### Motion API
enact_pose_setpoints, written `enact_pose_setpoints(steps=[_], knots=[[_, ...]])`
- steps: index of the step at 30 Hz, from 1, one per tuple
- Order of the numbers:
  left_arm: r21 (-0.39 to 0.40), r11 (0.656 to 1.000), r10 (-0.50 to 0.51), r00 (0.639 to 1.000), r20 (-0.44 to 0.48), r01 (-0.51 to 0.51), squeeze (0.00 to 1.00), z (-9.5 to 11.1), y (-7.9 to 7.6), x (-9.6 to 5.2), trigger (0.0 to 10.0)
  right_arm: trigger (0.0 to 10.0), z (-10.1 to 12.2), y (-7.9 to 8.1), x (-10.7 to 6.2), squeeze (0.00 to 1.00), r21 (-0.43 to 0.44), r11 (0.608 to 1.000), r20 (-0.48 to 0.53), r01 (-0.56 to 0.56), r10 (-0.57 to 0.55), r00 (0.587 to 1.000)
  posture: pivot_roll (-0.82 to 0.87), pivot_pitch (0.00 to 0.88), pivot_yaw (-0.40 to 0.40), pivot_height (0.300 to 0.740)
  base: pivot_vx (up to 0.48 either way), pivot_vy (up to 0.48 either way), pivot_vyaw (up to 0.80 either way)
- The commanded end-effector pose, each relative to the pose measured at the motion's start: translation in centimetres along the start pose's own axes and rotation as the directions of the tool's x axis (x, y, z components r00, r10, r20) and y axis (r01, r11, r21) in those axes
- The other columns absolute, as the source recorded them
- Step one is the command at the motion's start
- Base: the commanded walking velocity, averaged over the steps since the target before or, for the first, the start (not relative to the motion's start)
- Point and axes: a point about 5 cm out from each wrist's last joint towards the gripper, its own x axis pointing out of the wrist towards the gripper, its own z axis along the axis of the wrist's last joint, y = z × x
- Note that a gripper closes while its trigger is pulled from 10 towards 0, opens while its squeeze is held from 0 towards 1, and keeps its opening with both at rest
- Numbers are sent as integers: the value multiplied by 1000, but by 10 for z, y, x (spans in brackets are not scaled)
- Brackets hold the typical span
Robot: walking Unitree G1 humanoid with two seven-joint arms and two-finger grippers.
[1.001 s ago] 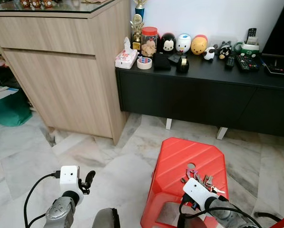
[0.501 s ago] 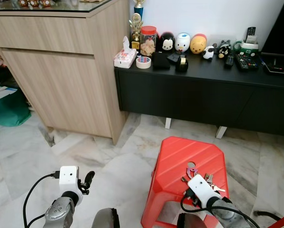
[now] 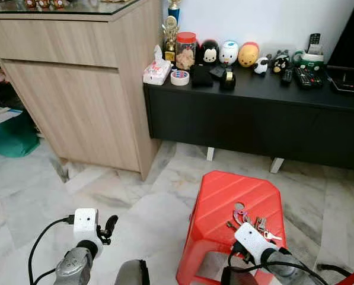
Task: Hang keys on a hook
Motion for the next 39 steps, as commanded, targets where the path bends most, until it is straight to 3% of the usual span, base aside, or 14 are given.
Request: enact_pose_setpoints(steps=[1,29,33,36,39], knots=[[14,1000,0,1000,-20,0,0,-2,2,-1,10000,10000,3,-3,1,0,-7,1000,-7,8,-8,1000,58,0,-13,600,0,0,0],[19,1000,4,1000,-28,-3,0,-3,3,-1,10000,10000,-10,6,2,0,-17,999,-128,-42,40,991,64,0,-15,600,0,0,0],[21,1000,5,999,-32,-5,0,-5,4,-2,10000,10000,4,2,3,0,18,1000,-11,3,-3,1000,67,0,-19,600,0,0,0],[23,1000,6,999,-36,-5,0,-5,5,-2,10000,10000,9,5,2,0,73,997,33,-14,12,999,64,0,-17,600,0,0,0],[23,1000,6,999,-37,-5,0,-6,5,-3,10000,10000,9,9,1,0,75,996,42,-45,42,998,64,0,-17,600,0,0,0]])
